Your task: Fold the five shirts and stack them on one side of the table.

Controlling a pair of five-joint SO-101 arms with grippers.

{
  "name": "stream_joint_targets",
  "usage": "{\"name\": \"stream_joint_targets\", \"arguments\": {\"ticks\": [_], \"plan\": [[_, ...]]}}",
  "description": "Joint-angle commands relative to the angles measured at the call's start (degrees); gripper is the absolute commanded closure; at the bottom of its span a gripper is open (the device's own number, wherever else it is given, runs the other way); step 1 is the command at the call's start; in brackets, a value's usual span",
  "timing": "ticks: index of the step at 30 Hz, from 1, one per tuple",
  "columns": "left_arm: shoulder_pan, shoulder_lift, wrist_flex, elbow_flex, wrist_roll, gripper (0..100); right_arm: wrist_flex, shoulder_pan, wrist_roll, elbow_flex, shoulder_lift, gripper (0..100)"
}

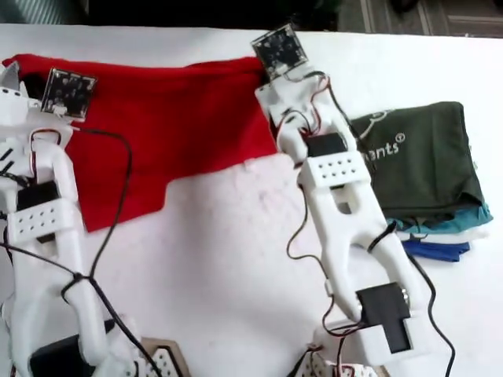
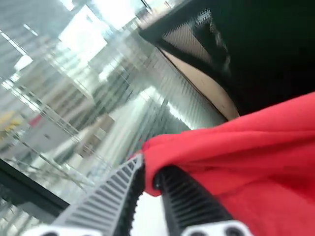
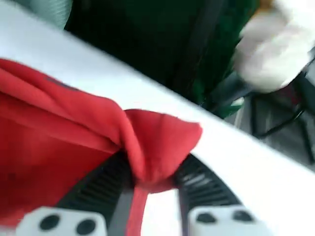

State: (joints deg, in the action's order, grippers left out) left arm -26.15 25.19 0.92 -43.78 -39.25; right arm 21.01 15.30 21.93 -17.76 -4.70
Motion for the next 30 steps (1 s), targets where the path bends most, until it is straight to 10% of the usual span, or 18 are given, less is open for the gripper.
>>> {"name": "stream_joint_targets", "arguments": {"ticks": [1,12,22,30], "plan": [[-0.7,1.2,-4.1,0.4,0.1,89,8.9,0.5,0.0,0.9,-0.4,71.4],[-5.7,3.7,-15.3,0.9,0.1,88,19.3,0.3,0.0,0.9,-1.2,70.4],[-0.5,19.2,-59.1,0.4,-10.0,88,38.3,0.0,-0.1,0.6,-6.3,70.4],[0.7,3.7,-67.5,2.5,-11.6,86,48.2,0.0,-0.1,0.5,-6.6,70.4]]}}
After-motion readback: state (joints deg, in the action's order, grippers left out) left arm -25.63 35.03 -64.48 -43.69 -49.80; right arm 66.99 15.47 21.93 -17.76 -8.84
